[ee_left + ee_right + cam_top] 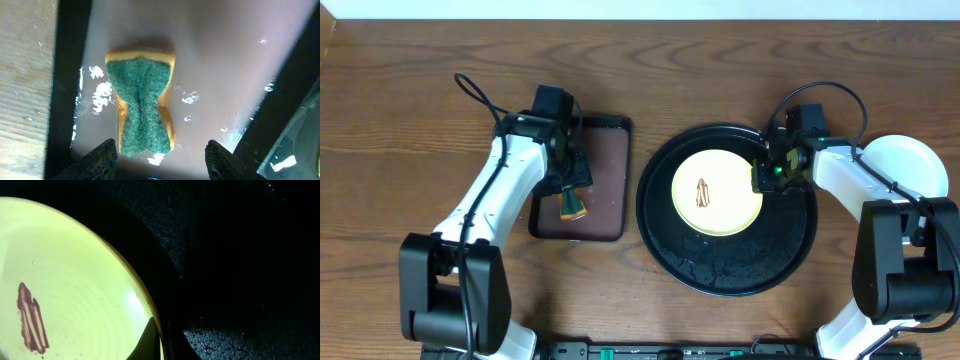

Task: Clean dirty plates on tray and stack at the side
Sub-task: 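Rub the sponge on the small tray with the left gripper, then scrub the held yellow plate with the sponge in left gripper, then return the sponge to the small tray and release it with left gripper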

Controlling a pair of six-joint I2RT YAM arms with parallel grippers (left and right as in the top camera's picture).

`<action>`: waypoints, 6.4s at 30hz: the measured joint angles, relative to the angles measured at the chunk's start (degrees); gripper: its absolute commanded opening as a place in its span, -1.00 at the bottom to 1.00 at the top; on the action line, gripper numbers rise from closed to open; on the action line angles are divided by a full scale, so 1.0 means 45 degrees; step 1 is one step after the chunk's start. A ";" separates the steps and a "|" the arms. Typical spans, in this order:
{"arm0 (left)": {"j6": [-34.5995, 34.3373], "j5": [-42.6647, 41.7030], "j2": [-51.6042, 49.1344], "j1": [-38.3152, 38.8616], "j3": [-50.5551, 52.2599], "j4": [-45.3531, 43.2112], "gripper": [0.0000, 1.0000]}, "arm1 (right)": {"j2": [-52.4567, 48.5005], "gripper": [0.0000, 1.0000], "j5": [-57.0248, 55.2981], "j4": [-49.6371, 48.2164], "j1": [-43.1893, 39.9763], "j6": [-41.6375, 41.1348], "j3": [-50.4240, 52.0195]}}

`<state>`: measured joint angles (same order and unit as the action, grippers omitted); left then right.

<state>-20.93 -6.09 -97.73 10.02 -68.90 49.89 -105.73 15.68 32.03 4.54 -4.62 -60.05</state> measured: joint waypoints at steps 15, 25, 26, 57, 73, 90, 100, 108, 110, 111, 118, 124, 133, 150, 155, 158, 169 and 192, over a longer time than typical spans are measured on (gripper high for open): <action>-0.0102 -0.0330 -0.1112 0.0199 0.2312 -0.1758 -0.86 | 0.0000 -0.98 0.0000 -0.0010 0.0000 -0.0083 0.0000; 0.0996 0.0437 -0.0685 0.1156 0.1302 -0.0913 0.21 | 0.0000 -0.98 0.0005 -0.0010 0.0000 -0.0087 0.0000; 0.1005 0.0690 -0.0685 0.1156 0.1302 -0.1219 0.21 | 0.0000 -0.98 0.0005 -0.0010 0.0000 -0.0083 0.0000; 0.0981 0.1049 0.0947 0.1749 0.1166 -0.1860 -0.05 | 0.0000 -0.98 0.0005 -0.0010 0.0000 -0.0185 0.0000; 0.0039 0.1015 -0.1234 0.2059 0.1647 -0.2331 -0.86 | 0.0000 -0.98 0.0005 -0.0005 0.0000 -0.0228 0.0000; -0.0010 0.1773 -0.1098 0.2064 0.1758 -0.2657 -0.85 | 0.0000 -0.98 0.0005 -0.0019 0.0000 -0.0233 0.0000; 0.0039 0.1656 -0.0554 0.2351 -0.0884 0.0539 -0.86 | -0.0005 -0.98 0.0010 -0.0034 0.0000 -0.0233 0.0000; -0.0850 0.0160 -0.0019 0.4673 -0.1894 -0.2040 -0.85 | -0.0005 -0.98 0.0010 -0.0034 0.0000 -0.0233 0.0000; -0.1370 -0.0165 -0.0423 0.5372 -0.1899 -0.3036 -0.85 | -0.0005 -0.98 0.0010 -0.0034 0.0000 -0.0233 0.0000; -0.1744 -0.0495 -0.0826 0.5819 -0.1904 -0.3711 -0.85 | -0.0005 -0.98 0.0010 -0.0034 0.0000 -0.0233 0.0000; -0.3891 -0.1938 -0.3337 0.7592 -0.1904 -0.5906 -0.85 | -0.0005 -0.98 0.0010 -0.0029 0.0000 -0.0233 0.0000; -0.4843 -0.3619 -0.4556 0.7606 -0.1904 -0.7286 -0.85 | -0.0005 -0.98 0.0010 -0.0029 0.0000 -0.0233 0.0000; -0.3759 -0.0908 -0.4478 0.7373 -0.2365 -0.4716 -0.86 | -0.0005 -0.98 0.0019 -0.0015 0.0000 -0.0233 0.0000; -0.3988 0.0165 -0.4741 0.7130 -0.2263 -0.6591 -0.85 | -0.0058 -0.98 0.0291 -0.0029 0.0000 -0.0325 -0.0005; -0.5095 -0.1540 -0.5187 0.7155 -0.2438 -0.7582 -0.85 | -0.0063 -0.98 0.0291 -0.0024 0.0000 -0.0325 -0.0015; -0.5207 -0.2021 -0.5246 0.7150 -0.2492 -0.7558 -0.86 | -0.0063 -0.98 0.0291 -0.0024 0.0000 -0.0325 -0.0015; -0.4260 -0.0549 -0.5149 0.6334 -0.3793 -0.1423 -0.86 | -0.0073 -0.98 0.0384 -0.0049 0.0000 -0.0330 -0.0015; -0.3934 0.5163 -0.1909 0.5406 -0.5663 0.3016 -0.85 | -0.0248 -0.98 0.1316 -0.0063 0.0403 -0.0525 -0.0010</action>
<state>-38.63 17.15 -106.32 34.35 -94.39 63.46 -106.85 21.61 31.75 6.35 -6.98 -60.10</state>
